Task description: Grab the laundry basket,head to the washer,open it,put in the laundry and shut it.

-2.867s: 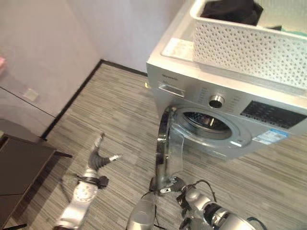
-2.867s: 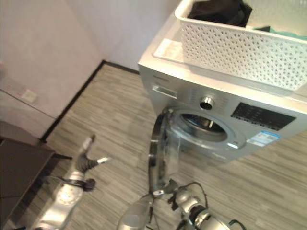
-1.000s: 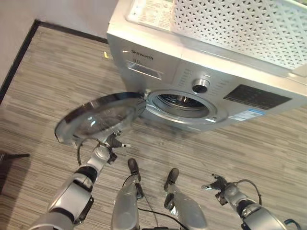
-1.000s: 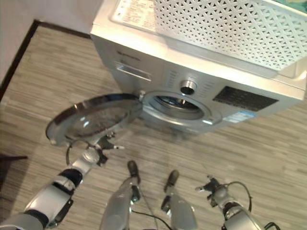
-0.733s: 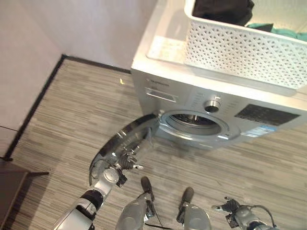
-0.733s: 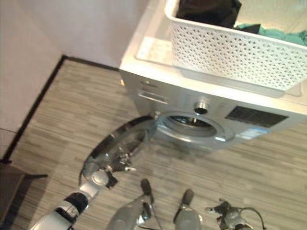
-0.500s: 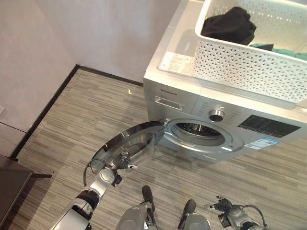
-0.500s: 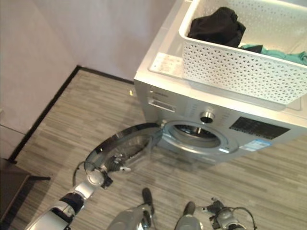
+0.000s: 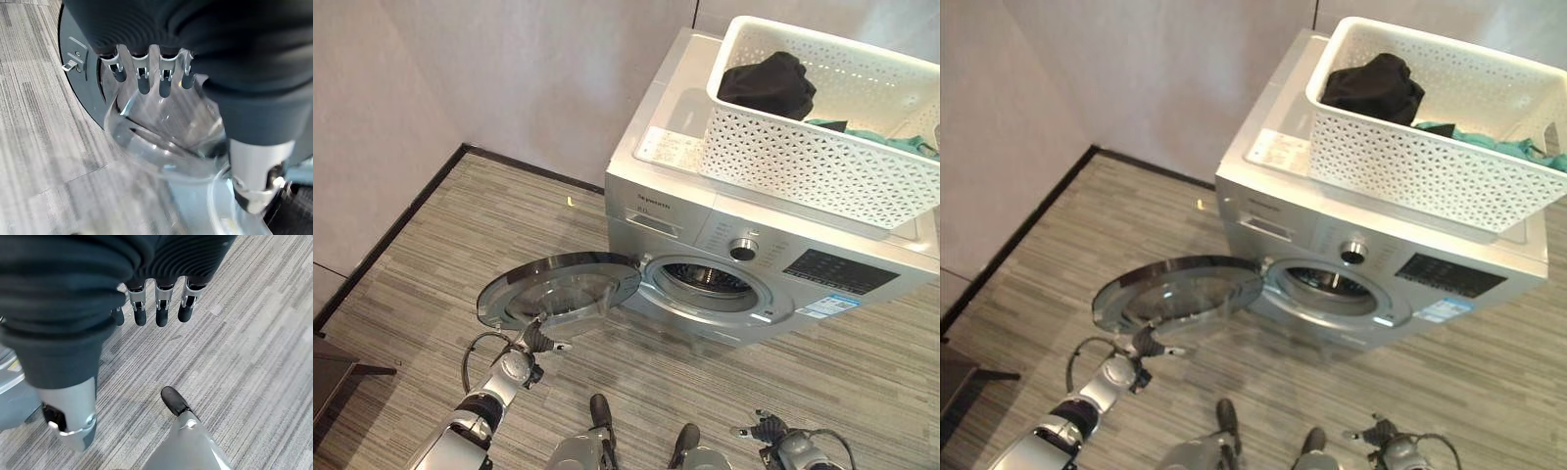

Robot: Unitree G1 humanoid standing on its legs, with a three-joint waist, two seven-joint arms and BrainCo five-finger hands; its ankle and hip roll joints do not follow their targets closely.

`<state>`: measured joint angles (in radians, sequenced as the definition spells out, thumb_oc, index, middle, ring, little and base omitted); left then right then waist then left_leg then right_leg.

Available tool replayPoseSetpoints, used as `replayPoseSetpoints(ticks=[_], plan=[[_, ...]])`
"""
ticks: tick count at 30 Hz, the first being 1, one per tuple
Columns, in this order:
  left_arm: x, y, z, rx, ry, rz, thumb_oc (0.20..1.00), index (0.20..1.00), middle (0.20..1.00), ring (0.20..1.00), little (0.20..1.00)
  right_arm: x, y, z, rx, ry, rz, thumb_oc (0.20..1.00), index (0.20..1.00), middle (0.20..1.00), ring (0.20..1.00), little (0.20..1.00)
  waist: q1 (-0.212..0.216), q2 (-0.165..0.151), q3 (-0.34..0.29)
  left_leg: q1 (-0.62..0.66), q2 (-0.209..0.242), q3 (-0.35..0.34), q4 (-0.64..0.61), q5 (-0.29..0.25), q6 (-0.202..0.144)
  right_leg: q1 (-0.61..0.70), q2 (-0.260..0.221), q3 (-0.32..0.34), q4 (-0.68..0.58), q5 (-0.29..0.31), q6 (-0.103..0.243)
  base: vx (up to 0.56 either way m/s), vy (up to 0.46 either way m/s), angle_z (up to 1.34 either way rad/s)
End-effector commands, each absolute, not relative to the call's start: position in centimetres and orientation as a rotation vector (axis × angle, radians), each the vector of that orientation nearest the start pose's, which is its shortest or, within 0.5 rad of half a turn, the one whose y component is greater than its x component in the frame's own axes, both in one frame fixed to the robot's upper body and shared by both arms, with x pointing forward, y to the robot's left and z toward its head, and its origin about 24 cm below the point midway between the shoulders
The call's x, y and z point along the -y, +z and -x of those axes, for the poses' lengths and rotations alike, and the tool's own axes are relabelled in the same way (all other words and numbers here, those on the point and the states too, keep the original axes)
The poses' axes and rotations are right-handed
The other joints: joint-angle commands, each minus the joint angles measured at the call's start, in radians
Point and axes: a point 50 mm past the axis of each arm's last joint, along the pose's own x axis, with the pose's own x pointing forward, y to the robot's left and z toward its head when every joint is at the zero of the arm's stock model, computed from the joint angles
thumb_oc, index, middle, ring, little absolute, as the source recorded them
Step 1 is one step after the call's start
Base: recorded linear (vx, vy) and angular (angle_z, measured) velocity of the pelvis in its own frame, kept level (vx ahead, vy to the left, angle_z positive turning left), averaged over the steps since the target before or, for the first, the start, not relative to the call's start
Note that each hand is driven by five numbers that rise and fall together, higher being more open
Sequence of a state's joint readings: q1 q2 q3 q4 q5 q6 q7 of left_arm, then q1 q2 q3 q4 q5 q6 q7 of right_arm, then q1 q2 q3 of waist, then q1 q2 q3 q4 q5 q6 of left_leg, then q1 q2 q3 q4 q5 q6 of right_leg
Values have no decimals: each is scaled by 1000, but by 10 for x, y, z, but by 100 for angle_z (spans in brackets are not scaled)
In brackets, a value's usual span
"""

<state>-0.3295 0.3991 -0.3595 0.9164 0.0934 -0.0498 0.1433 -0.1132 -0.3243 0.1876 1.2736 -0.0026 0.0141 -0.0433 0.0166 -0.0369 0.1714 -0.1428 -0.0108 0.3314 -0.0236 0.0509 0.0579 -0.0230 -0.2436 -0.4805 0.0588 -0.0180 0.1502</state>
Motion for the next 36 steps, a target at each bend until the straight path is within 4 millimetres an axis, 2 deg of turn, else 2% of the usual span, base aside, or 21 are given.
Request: replayPoseSetpoints(ticks=[1,3,7,8,10,14,18,22,24,25,30,32,36], plan=[[-234,-31,-292,-418,15,-723,1000,1000,1000,1000,1000,276,-145,-113,-1216,-135,449,1000,1000,1000,1000,1000,20,-5,16,8,13,-33,67,-142,-33,-54,-87,12,-5,88,52,11,20,9],[-235,-25,-289,-360,41,-735,1000,1000,1000,1000,1000,287,-146,-93,-1262,-221,397,1000,1000,1000,1000,1000,21,-10,7,27,8,-43,62,-149,-27,-41,-92,11,9,81,56,23,46,7],[-231,-24,-283,-345,46,-705,1000,1000,1000,1000,1000,294,-147,-79,-1300,-270,369,1000,1000,1000,1000,1000,24,-10,-4,45,3,-55,51,-152,-23,-26,-95,6,25,73,59,30,30,10],[-229,-27,-278,-356,45,-666,1000,1000,1000,1000,1000,296,-148,-70,-1323,-289,348,1000,1000,1000,1000,1000,25,-8,-10,58,2,-64,46,-154,-21,-20,-96,11,37,67,57,48,30,1],[-228,-38,-271,-416,52,-579,1000,1000,1000,1000,1000,298,-148,-65,-1336,-301,336,1000,1000,1000,1000,1000,20,-6,-17,73,0,-70,42,-155,-18,-17,-94,19,63,57,51,50,32,7],[-230,-54,-263,-503,90,-512,1000,1000,1000,1000,1000,298,-148,-64,-1350,-289,345,1000,1000,1000,1000,1000,11,-1,-23,102,-1,-72,32,-154,-12,-22,-92,36,113,41,44,60,29,16],[-232,-70,-260,-608,122,-504,1000,1000,1000,1000,1000,294,-148,-76,-1320,-242,381,1000,1000,1000,1000,1000,-1,-2,-25,123,-6,-70,16,-150,-12,-23,-86,42,119,33,41,35,6,3],[-239,-73,-264,-676,181,-528,1000,1000,1000,1000,1000,286,-146,-94,-1271,-179,430,1000,1000,1000,1000,1000,-9,-12,-26,121,-12,-56,5,-145,-12,-30,-86,35,98,44,43,-2,0,-1],[-247,-65,-275,-687,234,-551,1000,1000,1000,1000,1000,277,-146,-108,-1233,-114,474,1000,1000,1000,1000,1000,-15,-26,-22,112,-13,-45,0,-141,-14,-42,-87,37,77,59,46,-23,-9,-15],[-247,-64,-276,-686,235,-551,1000,1000,1000,1000,1000,276,-146,-109,-1231,-114,474,1000,1000,1000,1000,1000,-15,-26,-21,112,-13,-44,0,-141,-14,-42,-87,38,77,60,46,-29,-16,-14],[-274,-42,-291,-676,360,-537,1000,1000,1000,1000,1000,261,-144,-129,-1161,-34,503,1000,1000,1000,1000,1000,-26,-48,-10,90,-8,-27,-8,-132,-20,-66,-84,44,47,83,50,-36,-14,-14],[-287,-32,-294,-667,414,-521,1000,1000,1000,1000,1000,257,-143,-135,-1139,-9,511,1000,1000,1000,1000,1000,-29,-58,-7,84,-4,-18,-11,-130,-24,-72,-79,46,33,90,52,-20,-25,-18],[-293,-30,-293,-667,433,-530,1000,1000,1000,1000,1000,255,-144,-135,-1141,-4,509,1000,1000,1000,1000,1000,-29,-64,-8,81,0,-17,-11,-131,-26,-71,-76,44,24,94,53,-3,-7,-3]])
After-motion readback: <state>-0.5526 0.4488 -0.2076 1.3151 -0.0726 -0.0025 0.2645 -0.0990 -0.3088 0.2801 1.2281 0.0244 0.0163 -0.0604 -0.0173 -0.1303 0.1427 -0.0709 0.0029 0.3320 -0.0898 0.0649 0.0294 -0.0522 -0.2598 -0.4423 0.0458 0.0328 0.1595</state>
